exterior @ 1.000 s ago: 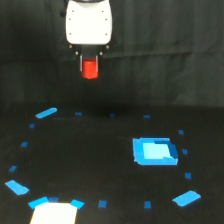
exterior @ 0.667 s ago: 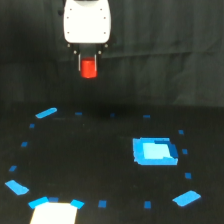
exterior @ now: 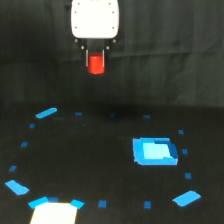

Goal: Pick up the red object from the table

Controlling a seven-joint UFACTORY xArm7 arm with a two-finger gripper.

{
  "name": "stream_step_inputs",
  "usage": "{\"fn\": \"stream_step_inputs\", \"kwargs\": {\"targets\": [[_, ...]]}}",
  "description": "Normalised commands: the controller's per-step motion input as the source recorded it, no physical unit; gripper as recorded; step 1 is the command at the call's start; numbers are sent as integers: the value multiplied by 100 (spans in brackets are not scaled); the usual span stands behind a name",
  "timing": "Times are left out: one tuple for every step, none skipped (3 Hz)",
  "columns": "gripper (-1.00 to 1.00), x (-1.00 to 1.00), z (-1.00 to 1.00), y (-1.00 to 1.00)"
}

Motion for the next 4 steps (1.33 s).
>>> {"fn": "stream_step_inputs", "kwargs": {"targets": [[-100,24,67,20],[-100,6,8,12],[-100,17,70,17],[-100,26,42,4]]}}
